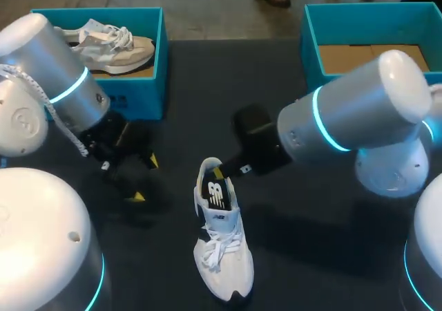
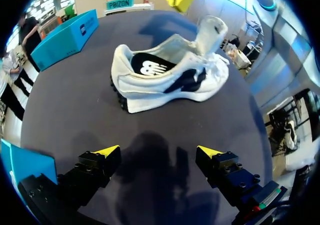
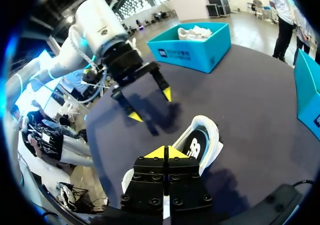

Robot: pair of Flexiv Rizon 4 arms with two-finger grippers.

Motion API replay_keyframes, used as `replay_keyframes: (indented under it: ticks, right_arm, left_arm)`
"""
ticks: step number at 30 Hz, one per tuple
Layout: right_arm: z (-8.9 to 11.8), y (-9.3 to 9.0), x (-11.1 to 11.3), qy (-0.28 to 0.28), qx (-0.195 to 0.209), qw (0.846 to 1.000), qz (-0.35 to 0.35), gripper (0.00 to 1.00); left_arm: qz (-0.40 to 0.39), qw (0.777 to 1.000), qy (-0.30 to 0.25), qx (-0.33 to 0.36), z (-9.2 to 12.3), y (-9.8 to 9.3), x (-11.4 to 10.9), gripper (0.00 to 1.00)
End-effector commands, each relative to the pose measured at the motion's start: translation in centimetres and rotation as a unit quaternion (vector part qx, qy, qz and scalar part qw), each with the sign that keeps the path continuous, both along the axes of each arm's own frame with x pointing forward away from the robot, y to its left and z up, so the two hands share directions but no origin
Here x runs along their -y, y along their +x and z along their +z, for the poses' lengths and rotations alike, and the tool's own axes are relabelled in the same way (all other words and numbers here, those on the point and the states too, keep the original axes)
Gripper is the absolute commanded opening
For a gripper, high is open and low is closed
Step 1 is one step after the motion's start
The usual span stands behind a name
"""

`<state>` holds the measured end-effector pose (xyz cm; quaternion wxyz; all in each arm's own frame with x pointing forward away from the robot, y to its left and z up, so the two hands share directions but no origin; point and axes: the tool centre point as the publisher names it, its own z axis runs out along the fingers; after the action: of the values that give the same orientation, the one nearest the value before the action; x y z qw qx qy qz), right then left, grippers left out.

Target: Take the shoe out of the shoebox, open the shoe tongue, remove and reinsert the insole, then place the shoe into the shoebox

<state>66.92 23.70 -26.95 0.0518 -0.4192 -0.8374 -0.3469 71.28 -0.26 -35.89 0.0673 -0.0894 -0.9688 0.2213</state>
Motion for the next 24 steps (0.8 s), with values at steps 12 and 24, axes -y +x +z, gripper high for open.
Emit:
replay_keyframes:
  ticks: [12,24]
  right_arm:
    - [-4.0,1.6,-3.6,-0.168,0.068,0.976,-0.121,0.00]
    - [-4.6,1.7,-3.6,-0.178,0.051,0.972,-0.142,0.00]
  left_arm:
    - [-0.074,0.997,0.025,-0.014,4.5,1.5,-3.5,1.00]
    - [-0.074,0.997,0.025,-0.014,4.5,1.5,-3.5,1.00]
